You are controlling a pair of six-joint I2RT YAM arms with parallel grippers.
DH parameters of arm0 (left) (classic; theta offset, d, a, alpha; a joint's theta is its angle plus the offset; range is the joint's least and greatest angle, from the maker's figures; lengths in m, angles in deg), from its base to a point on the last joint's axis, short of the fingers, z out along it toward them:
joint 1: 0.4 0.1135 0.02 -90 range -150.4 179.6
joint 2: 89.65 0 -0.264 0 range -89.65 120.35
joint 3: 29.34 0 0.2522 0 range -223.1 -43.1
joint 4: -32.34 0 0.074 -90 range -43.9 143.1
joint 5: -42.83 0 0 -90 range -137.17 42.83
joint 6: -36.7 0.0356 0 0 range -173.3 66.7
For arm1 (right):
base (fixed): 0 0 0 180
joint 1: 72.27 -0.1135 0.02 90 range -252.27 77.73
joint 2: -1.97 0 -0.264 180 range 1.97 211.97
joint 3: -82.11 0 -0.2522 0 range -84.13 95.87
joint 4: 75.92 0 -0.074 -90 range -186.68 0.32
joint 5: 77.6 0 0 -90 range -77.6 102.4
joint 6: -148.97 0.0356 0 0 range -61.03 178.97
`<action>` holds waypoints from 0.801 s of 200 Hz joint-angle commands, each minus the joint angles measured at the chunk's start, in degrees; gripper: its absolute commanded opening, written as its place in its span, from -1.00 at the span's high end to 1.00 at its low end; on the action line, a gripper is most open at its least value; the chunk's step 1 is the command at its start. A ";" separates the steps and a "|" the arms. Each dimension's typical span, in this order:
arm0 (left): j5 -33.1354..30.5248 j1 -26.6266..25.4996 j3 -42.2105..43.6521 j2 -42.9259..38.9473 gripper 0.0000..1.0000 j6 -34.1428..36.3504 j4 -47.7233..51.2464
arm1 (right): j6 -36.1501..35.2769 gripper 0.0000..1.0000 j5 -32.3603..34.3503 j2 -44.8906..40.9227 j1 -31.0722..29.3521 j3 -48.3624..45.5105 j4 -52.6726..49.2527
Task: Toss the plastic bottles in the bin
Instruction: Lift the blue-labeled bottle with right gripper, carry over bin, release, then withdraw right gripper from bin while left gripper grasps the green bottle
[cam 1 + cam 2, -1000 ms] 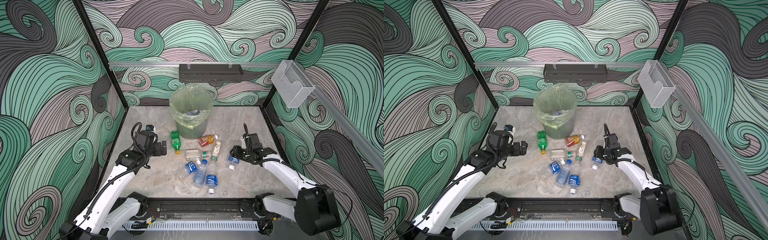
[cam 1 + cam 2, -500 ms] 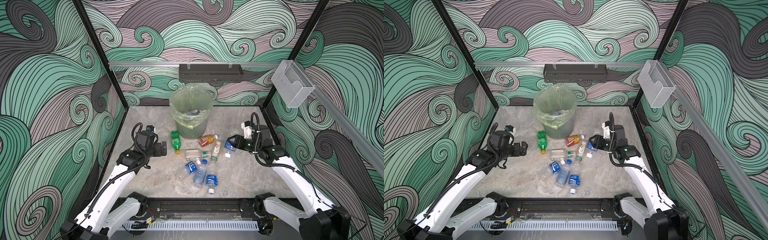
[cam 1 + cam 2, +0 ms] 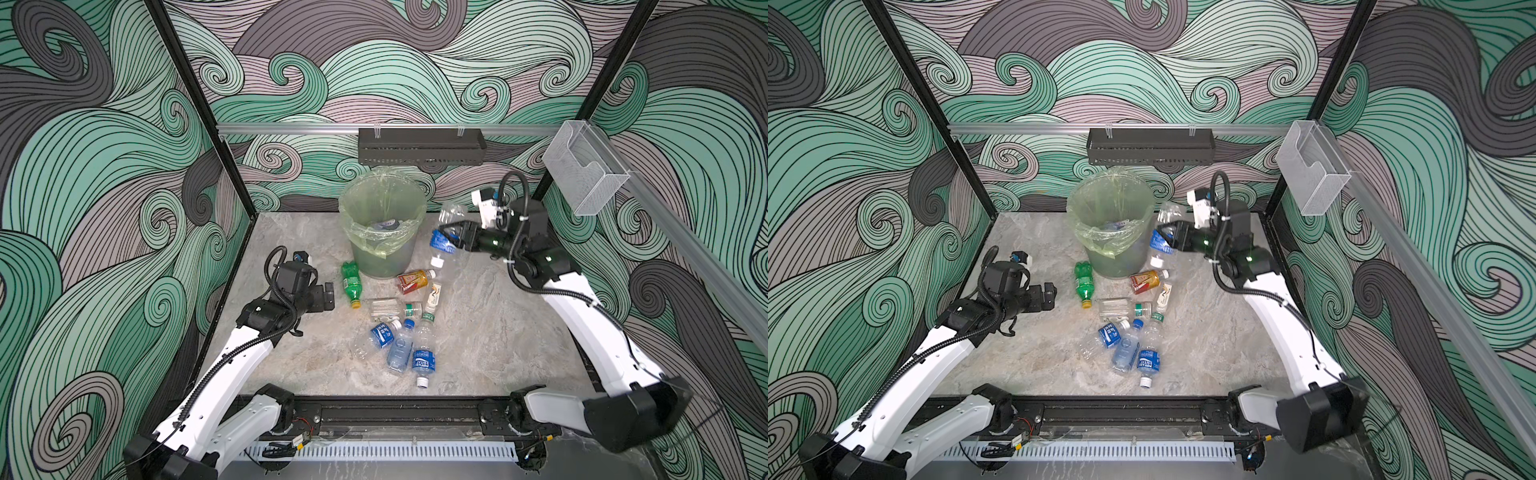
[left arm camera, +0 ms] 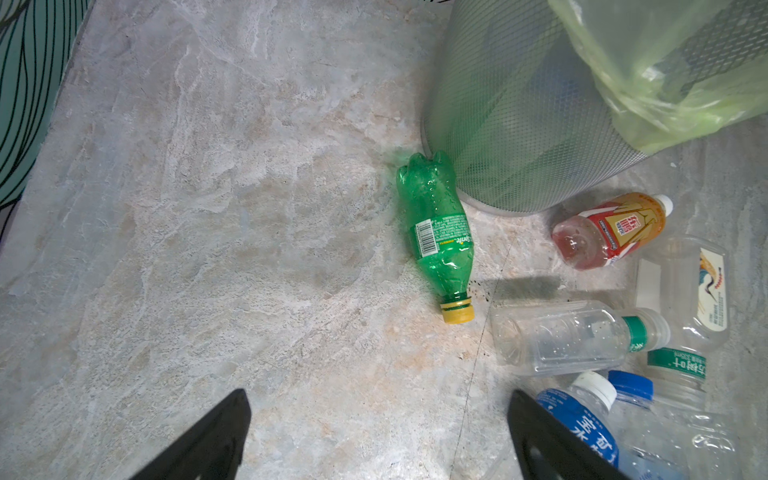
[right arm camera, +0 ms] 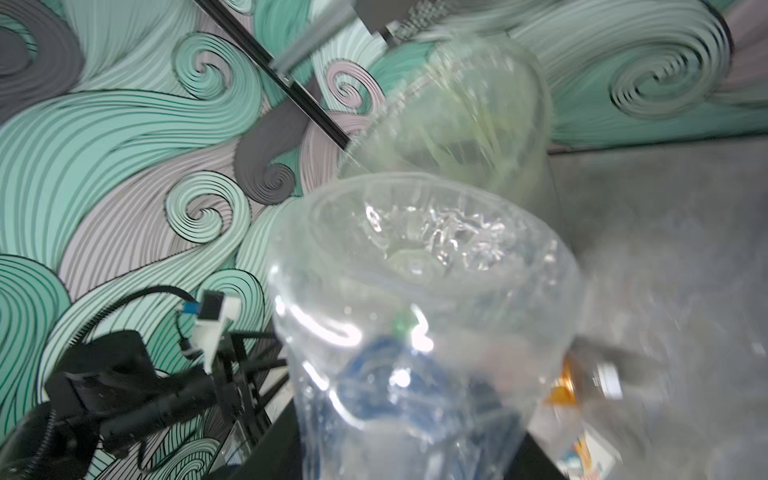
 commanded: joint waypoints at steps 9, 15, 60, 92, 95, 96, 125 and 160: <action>0.30 0.52 0.79 -0.12 -0.97 -2.80 -1.10 | 0.46 -0.50 1.23 17.03 -6.00 20.71 4.24; 0.66 0.57 0.79 -0.31 -0.97 -3.14 -1.02 | 0.60 -0.56 1.75 20.41 -6.58 25.22 2.98; 1.35 0.54 2.12 -3.27 -0.97 -4.40 0.26 | -1.79 -0.85 6.52 21.74 -7.40 27.22 2.03; 1.84 0.65 2.91 -1.47 -0.97 -4.42 -1.92 | -6.10 -0.93 8.49 10.95 -6.73 13.82 3.06; 1.91 0.62 2.89 -1.12 -0.97 -4.50 -2.22 | -6.32 -0.93 8.65 9.84 -6.55 12.34 3.32; 1.89 0.61 2.85 -0.90 -0.96 -4.55 -2.31 | -6.37 -0.94 8.66 9.45 -6.56 11.82 3.41; 3.65 0.61 2.37 4.27 -0.94 -5.78 -6.54 | -7.04 -0.99 9.67 -1.70 -5.73 -3.35 5.78; 5.34 0.70 1.98 10.90 -0.92 -6.70 -12.06 | -7.82 -0.99 11.84 -13.06 -4.50 -17.92 3.41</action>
